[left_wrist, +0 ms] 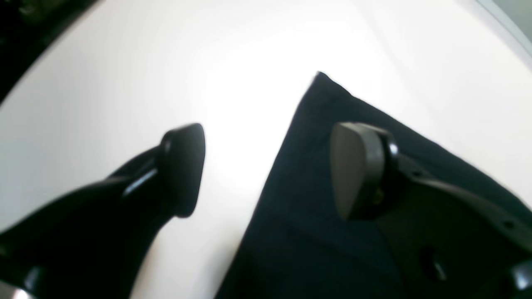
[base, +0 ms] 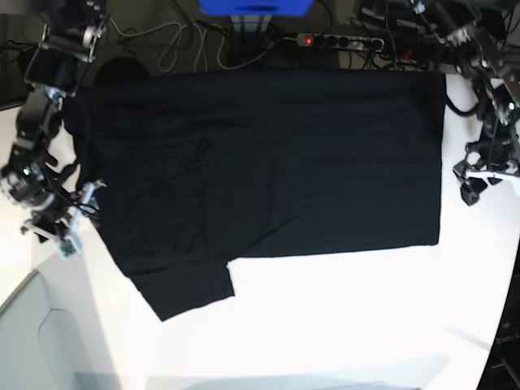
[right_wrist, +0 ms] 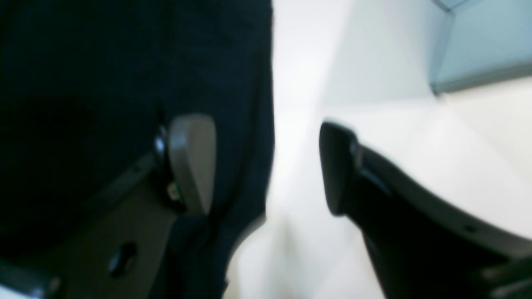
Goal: Fold the T-shirt properly
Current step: 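Move both grippers down the shirt sides and grasp the hem corners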
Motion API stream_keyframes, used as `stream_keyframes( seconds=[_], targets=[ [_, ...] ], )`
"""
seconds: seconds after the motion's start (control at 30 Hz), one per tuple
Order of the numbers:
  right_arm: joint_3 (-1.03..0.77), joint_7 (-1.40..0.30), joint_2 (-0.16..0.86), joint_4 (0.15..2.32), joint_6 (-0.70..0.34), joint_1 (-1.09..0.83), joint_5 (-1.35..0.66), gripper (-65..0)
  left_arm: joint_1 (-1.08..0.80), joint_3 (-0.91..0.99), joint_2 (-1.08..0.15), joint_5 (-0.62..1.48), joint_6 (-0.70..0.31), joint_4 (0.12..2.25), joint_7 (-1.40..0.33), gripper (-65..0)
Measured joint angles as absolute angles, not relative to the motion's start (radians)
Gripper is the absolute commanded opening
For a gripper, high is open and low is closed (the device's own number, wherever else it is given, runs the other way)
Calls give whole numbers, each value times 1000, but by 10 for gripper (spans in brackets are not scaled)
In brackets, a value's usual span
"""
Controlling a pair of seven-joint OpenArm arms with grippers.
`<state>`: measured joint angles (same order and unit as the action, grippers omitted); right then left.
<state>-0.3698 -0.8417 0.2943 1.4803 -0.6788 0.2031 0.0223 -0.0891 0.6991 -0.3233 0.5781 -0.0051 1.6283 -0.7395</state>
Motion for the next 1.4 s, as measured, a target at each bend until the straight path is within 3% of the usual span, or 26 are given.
stream_keyframes(
  seconds=[0.13,0.27,0.43,0.67,0.8,1.4],
  targets=[
    [-340,-827,281,1241,-662,373,15,-267,31,614,-389,566,2,1478,-736,-198],
    [-344,-678,274,1011,-615,502,21,-267,164,483,-442,577,-2,1300,-647,-198],
    [-339,-547,267,820,-558,563,27,-266,256,262,-514,569,7,1099,-493,-198],
    [-241,-315,265,658,-461,572,20,-266,363,48,-521,577,-4,858,-323,-198],
    [-237,-202,269,616,-413,518,15,-266,363,-39,-527,572,-1,831,-278,-198],
    [-237,-147,272,600,-400,492,-1,-273,380,-107,-521,576,-4,757,-178,-203]
  ],
)
